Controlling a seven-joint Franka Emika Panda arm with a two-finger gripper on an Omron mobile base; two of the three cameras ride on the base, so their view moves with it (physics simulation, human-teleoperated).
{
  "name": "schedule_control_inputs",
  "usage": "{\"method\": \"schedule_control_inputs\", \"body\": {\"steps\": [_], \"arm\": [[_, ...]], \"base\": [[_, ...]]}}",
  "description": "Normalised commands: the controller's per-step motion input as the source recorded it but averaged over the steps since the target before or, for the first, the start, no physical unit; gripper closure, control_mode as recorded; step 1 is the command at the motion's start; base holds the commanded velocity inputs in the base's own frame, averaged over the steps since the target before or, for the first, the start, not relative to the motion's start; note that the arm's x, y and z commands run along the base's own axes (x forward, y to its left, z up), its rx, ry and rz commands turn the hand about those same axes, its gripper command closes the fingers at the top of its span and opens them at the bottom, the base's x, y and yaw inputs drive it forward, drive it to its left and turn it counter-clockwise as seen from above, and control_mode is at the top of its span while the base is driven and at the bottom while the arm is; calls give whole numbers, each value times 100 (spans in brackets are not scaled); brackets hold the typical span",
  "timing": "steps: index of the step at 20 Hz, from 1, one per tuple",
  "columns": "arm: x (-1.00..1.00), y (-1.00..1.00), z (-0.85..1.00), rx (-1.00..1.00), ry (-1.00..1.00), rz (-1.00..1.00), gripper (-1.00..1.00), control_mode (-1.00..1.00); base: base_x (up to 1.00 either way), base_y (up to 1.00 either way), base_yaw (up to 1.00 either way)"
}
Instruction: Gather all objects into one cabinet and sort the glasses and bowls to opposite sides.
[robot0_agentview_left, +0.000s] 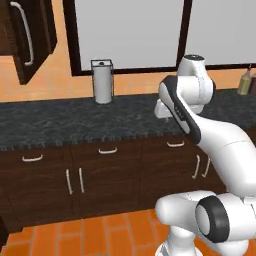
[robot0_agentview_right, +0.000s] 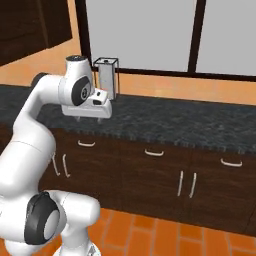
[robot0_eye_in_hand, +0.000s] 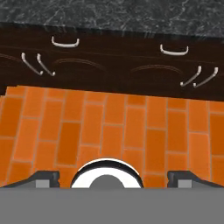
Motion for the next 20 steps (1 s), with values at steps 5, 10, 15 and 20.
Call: {"method": "schedule_control_inputs", "body": {"steps": [5,10,15,20], "arm": [[0,0,0,0,0,0,-100,100],[0,0,0,0,0,0,-100,100],[0,0,0,0,0,0,-100,100],[0,0,0,0,0,0,-100,100]], "base": [[-100,100,-1],[-60,100,-16],[-5,100,-8],[1,100,0]]}}
